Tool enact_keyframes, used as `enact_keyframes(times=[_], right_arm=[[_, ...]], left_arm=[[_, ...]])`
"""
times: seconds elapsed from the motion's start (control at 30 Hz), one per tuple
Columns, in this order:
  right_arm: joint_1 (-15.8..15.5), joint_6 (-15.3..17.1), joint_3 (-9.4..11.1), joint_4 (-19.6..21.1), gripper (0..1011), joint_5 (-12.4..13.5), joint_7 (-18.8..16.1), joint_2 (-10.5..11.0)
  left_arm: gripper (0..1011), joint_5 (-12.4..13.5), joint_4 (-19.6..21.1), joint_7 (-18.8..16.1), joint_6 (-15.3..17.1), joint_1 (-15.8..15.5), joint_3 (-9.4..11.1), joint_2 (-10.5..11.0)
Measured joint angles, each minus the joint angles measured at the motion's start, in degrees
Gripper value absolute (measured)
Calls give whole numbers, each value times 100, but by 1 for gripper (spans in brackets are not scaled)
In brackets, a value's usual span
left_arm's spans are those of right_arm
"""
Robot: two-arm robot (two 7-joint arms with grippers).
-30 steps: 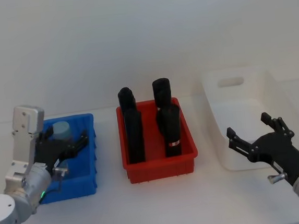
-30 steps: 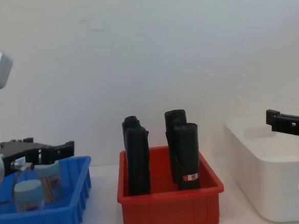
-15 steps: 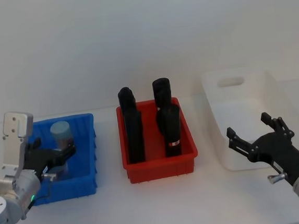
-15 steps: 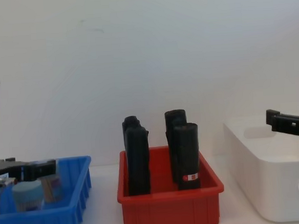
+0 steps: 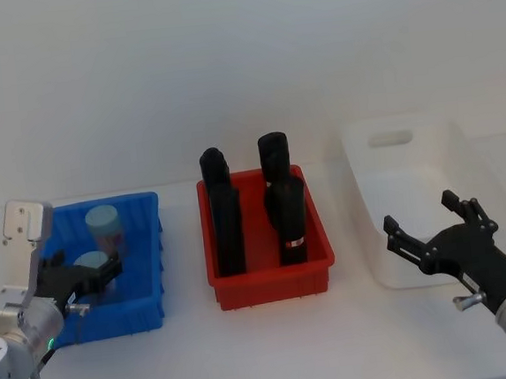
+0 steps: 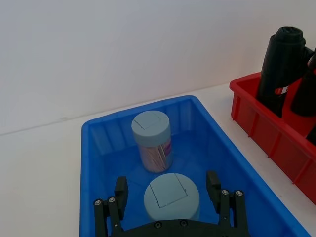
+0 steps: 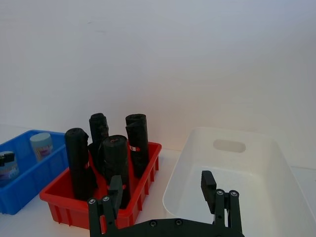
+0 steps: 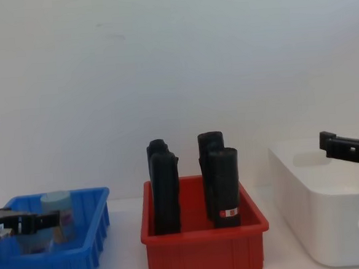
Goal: Pick the cotton swabs from the blue box and place them into the white box.
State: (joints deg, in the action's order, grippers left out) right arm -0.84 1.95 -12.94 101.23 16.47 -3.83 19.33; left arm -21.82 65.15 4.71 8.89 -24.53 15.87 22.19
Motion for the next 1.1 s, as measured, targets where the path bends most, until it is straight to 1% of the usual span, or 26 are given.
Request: enact_keyframes(times=[0.2,0.33,0.43,0.47,0.53,0.6,0.63,0.73,0.93,1.07,1.1], right_arm=[[0,0,0,0,1002,0,0,0],[0,0,0,0,1002,0,0,0],[0,0,0,0,1002,0,1,0],[0,0,0,0,1002,0,0,0],[0,0,0,0,1002,0,0,0],[0,0,0,0,1002,0,0,0],[0,0,0,0,1002,0,0,0],[0,0,0,0,1002,0,0,0],[0,0,0,0,1002,0,0,0],[0,0,0,0,1002,0,1,0],[0,0,0,0,1002,0,1,0]], left_arm=[[1000,-6,-168,68,11,-54,-9,-31],[924,-27,-239,116,5,-77,-15,-44],[833,-60,-310,185,-36,-102,-23,-58],[833,-65,-316,197,-47,-104,-24,-60],[755,-75,-337,236,-75,-110,-29,-64],[716,-79,-339,255,-85,-113,-33,-65],[672,-81,-338,275,-93,-113,-38,-65],[670,-82,-308,295,-97,-111,-46,-62],[670,-59,-76,336,-85,-60,-74,-19],[670,-7,174,387,-33,-16,-98,26],[670,16,292,416,-8,3,-110,51]])
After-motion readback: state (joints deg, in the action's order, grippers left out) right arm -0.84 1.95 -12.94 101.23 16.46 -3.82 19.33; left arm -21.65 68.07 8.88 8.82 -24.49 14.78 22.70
